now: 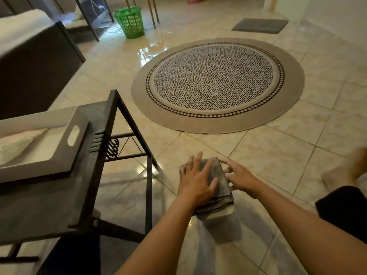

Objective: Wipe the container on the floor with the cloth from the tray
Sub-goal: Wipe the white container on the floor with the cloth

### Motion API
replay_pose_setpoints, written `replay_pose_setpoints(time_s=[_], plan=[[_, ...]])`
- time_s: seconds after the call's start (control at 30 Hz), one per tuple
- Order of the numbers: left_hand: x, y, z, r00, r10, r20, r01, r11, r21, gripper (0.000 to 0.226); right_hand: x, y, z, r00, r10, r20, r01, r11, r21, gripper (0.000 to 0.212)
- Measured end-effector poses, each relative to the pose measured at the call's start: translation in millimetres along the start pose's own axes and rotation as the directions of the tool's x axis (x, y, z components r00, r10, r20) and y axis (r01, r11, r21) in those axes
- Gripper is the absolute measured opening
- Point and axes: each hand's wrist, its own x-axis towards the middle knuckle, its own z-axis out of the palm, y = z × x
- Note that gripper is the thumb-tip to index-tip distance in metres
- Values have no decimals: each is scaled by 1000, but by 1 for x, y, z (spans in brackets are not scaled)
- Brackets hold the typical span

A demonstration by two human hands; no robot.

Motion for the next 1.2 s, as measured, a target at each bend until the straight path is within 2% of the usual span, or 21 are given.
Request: replay_pose_setpoints(time_s=[0.1,0.3,0.47,0.67,0.83,0.97,1.13,1.2], plan=[[5,0,15,997,-13,74,8,997,71,71,-1,1,-1,1000,20,17,-21,998,54,57],[2,-12,23,998,16,57,-23,992,125,72,-4,5,-1,996,39,84,-52,985,162,66],[-4,-8,25,999,-11,37,7,993,114,72,-4,0,9,995,23,95,-38,986,160,72],[-15,-9,30,999,-46,19,43,993,113,76,-5,0,9,996,18,85,-31,988,154,69],[-4,1,23,999,-25,48,20,995,100,71,-6,-3,9,995,17,100,-34,986,166,70],[-13,-3,27,997,-66,29,64,995,83,68,-8,-2,10,995,9,96,-27,982,189,69],[-9,8,29,999,-22,29,18,990,142,65,-5,-2,9,994,22,106,-41,981,188,69],[-3,4,27,999,-51,5,50,991,122,64,-6,-2,8,994,20,104,-40,981,187,69]])
